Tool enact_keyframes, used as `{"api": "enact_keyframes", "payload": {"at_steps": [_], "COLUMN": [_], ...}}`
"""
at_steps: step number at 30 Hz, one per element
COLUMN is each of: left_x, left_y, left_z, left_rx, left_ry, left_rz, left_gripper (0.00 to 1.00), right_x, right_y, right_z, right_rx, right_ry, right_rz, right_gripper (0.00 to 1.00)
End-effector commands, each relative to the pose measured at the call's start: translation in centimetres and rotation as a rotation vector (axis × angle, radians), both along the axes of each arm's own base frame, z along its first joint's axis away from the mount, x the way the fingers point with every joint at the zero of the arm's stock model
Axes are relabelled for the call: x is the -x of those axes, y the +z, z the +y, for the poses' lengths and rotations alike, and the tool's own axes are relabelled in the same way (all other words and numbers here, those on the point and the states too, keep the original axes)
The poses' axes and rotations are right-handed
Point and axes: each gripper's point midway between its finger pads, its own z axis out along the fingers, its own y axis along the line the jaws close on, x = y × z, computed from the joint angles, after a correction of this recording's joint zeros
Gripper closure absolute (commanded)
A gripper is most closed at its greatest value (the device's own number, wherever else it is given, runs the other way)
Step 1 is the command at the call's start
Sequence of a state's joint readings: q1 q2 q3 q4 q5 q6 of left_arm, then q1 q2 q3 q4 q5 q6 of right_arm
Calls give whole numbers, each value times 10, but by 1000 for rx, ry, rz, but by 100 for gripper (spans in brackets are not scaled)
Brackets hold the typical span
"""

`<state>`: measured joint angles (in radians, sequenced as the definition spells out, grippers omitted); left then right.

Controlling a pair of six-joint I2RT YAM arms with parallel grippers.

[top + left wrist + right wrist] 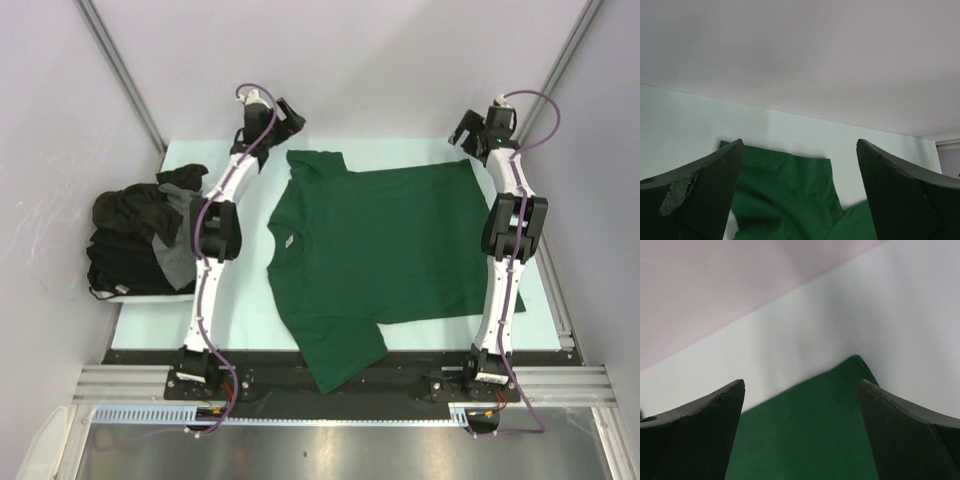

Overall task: Fold and stack the t-shirts
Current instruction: Flatten out the tshirt

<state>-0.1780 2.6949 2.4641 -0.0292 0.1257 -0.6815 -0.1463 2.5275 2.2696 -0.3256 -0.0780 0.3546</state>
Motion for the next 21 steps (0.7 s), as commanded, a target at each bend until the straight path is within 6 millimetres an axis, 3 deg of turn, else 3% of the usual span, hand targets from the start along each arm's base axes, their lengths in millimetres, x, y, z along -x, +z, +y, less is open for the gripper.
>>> {"api": "enact_keyframes", "payload": {"at_steps": [1, 2, 3, 4, 5, 6, 7, 8, 9, 10, 11, 12, 13, 14, 15, 16, 21], "left_x": [38, 47, 60, 79, 92, 105, 119, 135, 147, 161, 171, 185, 193, 199, 210, 216, 231], "left_y": [176, 185, 176, 201, 204, 175, 170, 178, 160, 135, 131, 99, 86, 83, 57, 47, -13], "left_z": [22, 25, 25, 21, 17, 21, 9, 12, 19, 13, 15, 17, 18, 19, 20, 18, 8], "left_rx": [-61, -68, -75, -75, -87, -146, -185, -224, -282, -318, -330, -340, -337, -326, -327, -315, -249], "left_ry": [21, 27, 20, 6, -4, 20, 10, 36, 68, 52, 50, 43, 39, 45, 37, 28, 11], "left_rz": [-186, -172, -97, -113, -94, 3, 31, 43, 117, 184, 208, 297, 332, 345, 406, 428, 519], "left_gripper": [0, 1, 0, 1, 0, 1, 2, 3, 4, 7, 11, 15, 18, 23, 25, 29, 35], "right_x": [5, 10, 20, 28, 37, 46, 59, 66, 74, 84, 95, 101, 107, 116, 119, 127, 136], "right_y": [92, 98, 119, 119, 122, 141, 123, 124, 120, 131, 111, 108, 110, 92, 89, 74, 47], "right_z": [21, 24, 30, 35, 39, 48, 53, 55, 64, 66, 68, 72, 78, 79, 82, 83, 84], "right_rx": [3, 0, 4, 3, 8, 20, 17, 25, 33, 41, 46, 44, 43, 43, 40, 36, -9], "right_ry": [80, 83, 90, 98, 99, 113, 121, 114, 123, 119, 110, 110, 119, 112, 107, 106, 86], "right_rz": [-118, -114, -127, -110, -92, -111, -59, -49, -32, -40, 14, 26, 25, 65, 74, 110, 175], "right_gripper": [0, 0, 0, 0, 0, 0, 0, 0, 0, 0, 0, 0, 0, 0, 0, 0, 0]}}
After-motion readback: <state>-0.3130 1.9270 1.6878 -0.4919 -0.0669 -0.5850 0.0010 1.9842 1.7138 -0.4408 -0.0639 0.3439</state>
